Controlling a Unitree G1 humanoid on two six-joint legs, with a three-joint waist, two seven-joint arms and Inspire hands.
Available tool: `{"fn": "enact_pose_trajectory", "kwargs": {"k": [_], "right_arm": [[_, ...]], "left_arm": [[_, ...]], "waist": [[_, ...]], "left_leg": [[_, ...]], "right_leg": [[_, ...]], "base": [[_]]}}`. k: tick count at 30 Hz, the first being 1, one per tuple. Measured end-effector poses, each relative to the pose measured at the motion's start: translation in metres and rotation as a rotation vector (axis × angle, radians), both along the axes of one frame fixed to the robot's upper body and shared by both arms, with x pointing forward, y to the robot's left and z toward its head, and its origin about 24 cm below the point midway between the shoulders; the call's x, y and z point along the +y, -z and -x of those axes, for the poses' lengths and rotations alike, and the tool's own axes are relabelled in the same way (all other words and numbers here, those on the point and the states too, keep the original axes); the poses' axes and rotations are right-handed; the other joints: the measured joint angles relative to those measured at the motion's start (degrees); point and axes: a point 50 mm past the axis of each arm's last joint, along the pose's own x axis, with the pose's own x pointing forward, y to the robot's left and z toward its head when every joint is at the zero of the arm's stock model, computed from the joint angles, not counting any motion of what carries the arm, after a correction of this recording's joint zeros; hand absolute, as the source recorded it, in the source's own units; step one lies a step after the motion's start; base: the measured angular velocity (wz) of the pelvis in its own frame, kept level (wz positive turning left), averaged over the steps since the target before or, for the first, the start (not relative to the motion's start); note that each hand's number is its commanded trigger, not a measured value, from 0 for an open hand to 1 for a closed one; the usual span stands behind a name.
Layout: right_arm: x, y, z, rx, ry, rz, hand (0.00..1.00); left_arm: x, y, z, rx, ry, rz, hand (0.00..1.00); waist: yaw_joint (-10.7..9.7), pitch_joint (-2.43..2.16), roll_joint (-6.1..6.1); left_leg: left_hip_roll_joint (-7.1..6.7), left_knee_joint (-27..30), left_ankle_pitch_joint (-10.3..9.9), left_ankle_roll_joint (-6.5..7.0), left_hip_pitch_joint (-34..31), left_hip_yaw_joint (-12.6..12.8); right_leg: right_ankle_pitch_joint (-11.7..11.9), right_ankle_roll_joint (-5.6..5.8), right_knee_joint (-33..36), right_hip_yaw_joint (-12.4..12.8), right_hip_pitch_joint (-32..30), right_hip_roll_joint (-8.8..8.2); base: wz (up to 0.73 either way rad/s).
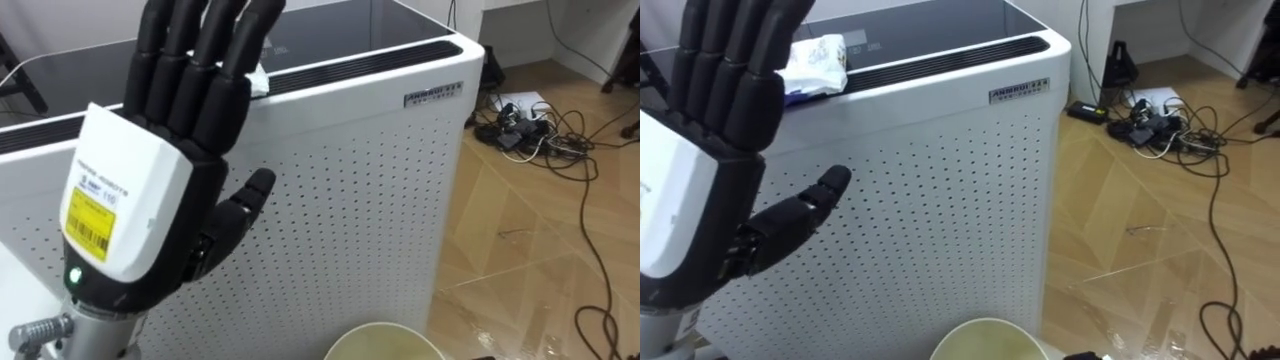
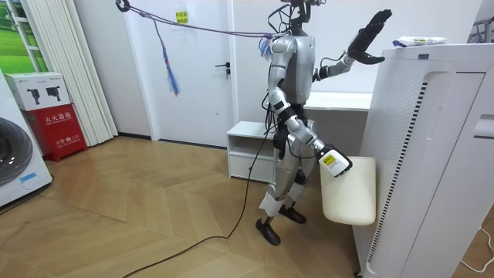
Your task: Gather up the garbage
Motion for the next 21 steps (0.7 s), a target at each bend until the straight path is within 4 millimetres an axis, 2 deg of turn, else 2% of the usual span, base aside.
{"fn": "enact_pose_trajectory", "kwargs": {"k": [3,11,16,21], "right_arm": [[-0.001,0.002,0.004,0.011,0.004,0.001,1.00],[-0.001,0.004,0.008,0.026,0.012,0.003,1.00],[-0.002,0.004,0.008,0.023,0.024,0.012,1.00],[-0.001,0.004,0.008,0.023,0.025,0.009,1.00]], "left_arm": [[0.008,0.001,-0.003,0.002,-0.044,0.002,0.00],[0.016,0.000,-0.004,-0.017,-0.082,0.015,0.00],[0.017,-0.002,-0.003,-0.044,-0.094,0.009,0.00],[0.025,-0.006,-0.003,-0.062,-0.129,0.006,0.00]], "waist": [[0.0,-0.26,0.40],[0.1,-0.18,0.35],[0.2,-0.08,0.44],[0.2,0.29,0.12]], "left_leg": [[-0.06,-0.1,0.1,0.07,0.4,0.0],[-0.08,-0.3,0.2,0.07,1.0,0.0],[-0.06,-0.3,0.2,0.07,1.0,0.0],[-0.13,-0.3,0.2,0.06,0.5,0.0]], "right_leg": [[0.0,0.00,0.0,0.0,0.3,-0.10],[0.0,0.00,0.0,-0.1,0.9,-0.12],[0.0,0.00,0.0,-0.3,0.9,-0.10],[0.0,0.00,-0.3,-0.8,0.9,-0.09]], "base": [[0.00],[0.00],[0.00],[0.03]]}}
